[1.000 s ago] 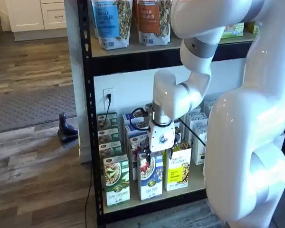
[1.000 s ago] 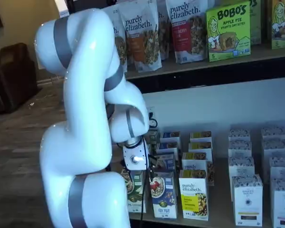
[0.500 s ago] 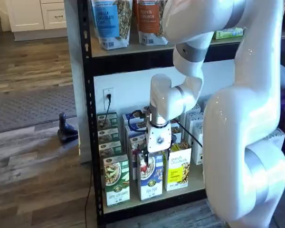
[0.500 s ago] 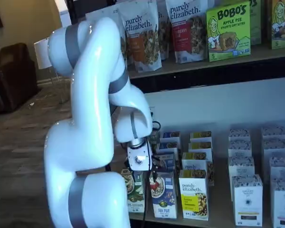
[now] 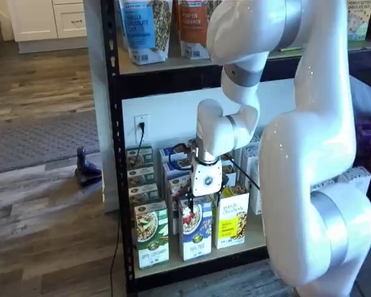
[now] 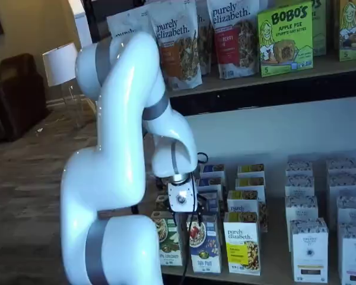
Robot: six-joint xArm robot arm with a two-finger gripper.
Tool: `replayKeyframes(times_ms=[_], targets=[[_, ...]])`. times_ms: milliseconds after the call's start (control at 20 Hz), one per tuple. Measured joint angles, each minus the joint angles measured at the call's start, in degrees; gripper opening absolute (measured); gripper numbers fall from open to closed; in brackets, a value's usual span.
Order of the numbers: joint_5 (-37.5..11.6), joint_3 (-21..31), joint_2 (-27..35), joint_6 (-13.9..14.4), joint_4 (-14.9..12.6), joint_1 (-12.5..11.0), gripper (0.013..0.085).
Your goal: Pick up the blue and white box that is on the bottom shelf, the second box from the left
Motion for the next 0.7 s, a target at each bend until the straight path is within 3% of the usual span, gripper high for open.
replayKeyframes(times_ms=[300,700], targets=[[-0.2,-4.39,4.79,-3.49,2.72,-0.91,0.085],[0.69,-11.58,10.28,-4.54,3.06,-1.63,0.085]])
